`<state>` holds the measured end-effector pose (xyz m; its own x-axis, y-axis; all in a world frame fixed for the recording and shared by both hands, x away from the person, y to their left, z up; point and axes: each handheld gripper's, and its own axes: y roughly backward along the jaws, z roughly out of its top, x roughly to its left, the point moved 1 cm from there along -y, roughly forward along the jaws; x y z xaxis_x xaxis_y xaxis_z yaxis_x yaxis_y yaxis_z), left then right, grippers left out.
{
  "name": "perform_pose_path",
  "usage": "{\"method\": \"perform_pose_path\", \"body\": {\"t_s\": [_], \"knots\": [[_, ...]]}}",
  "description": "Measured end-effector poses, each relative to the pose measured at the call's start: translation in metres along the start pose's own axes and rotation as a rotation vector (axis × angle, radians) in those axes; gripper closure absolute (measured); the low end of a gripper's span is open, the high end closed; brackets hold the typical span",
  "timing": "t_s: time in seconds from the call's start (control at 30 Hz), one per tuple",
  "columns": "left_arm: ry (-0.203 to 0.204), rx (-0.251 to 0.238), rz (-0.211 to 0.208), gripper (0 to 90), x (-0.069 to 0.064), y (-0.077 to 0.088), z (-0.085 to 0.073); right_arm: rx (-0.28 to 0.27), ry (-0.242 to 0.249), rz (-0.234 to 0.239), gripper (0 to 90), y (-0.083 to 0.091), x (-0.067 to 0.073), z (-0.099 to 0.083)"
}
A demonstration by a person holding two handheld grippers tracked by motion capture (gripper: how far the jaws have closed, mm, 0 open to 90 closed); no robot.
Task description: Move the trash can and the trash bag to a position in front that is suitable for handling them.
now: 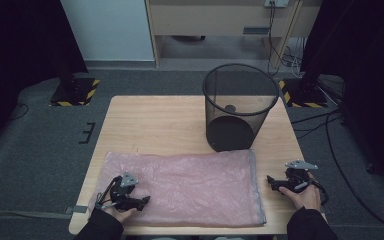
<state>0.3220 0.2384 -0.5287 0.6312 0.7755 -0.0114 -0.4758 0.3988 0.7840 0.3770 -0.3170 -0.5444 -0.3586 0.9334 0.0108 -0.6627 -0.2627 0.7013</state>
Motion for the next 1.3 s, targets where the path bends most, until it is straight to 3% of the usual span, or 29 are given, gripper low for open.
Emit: {"method": "perform_pose_path", "body": {"t_s": [0.23,0.4,0.43,0.5,0.6,0.63,0.7,0.73,0.77,0.83,0.9,1.0,1.1,1.17,1.3], "knots": [[-0.006,-0.029,0.000,18.6,0.028,-0.001,-0.002,0.000,0.000,-0.001,2.8,0.000,0.001,-0.001],[0.040,-0.022,0.042,18.9,0.047,-0.002,0.000,0.000,0.001,0.000,2.8,0.000,0.001,-0.001],[0.051,-0.011,0.074,20.9,0.053,-0.001,0.003,0.000,0.001,0.000,2.8,0.000,0.001,-0.001],[0.066,-0.006,0.098,24.5,0.051,0.003,0.007,0.000,0.001,0.000,2.8,0.000,0.001,-0.001],[0.156,-0.139,0.059,24.2,0.031,0.011,0.019,0.000,0.001,0.002,2.7,0.000,0.001,-0.001],[0.164,-0.158,0.043,23.6,0.024,0.012,0.022,0.000,0.002,0.002,2.7,0.000,0.001,-0.001],[0.155,-0.178,0.005,22.8,0.006,0.008,0.029,0.000,0.001,0.002,2.7,0.000,0.001,-0.001],[0.155,-0.178,0.005,22.9,0.006,0.008,0.029,0.000,0.001,0.002,2.7,0.000,0.001,-0.001],[0.150,-0.164,-0.009,22.8,-0.005,0.003,0.031,0.000,-0.002,0.006,2.7,0.001,0.001,-0.001],[0.088,-0.090,-0.010,22.8,-0.024,-0.010,0.036,-0.001,0.000,0.007,2.7,0.001,0.001,-0.001],[0.080,-0.066,-0.007,22.5,-0.030,-0.016,0.037,0.000,0.000,0.007,2.6,0.001,0.001,-0.001],[0.067,-0.040,-0.012,21.8,-0.032,-0.021,0.034,0.000,0.000,0.008,2.5,0.001,0.001,-0.001],[-0.006,-0.006,0.008,21.0,-0.032,-0.024,0.029,0.000,-0.004,0.011,2.6,0.001,0.001,-0.001],[-0.009,-0.012,-0.003,20.9,-0.031,-0.024,0.029,0.000,-0.003,0.011,2.6,0.001,0.002,-0.001],[-0.057,-0.012,-0.038,20.9,-0.015,-0.021,0.024,-0.005,0.018,0.012,3.4,0.002,0.001,-0.002]]}}
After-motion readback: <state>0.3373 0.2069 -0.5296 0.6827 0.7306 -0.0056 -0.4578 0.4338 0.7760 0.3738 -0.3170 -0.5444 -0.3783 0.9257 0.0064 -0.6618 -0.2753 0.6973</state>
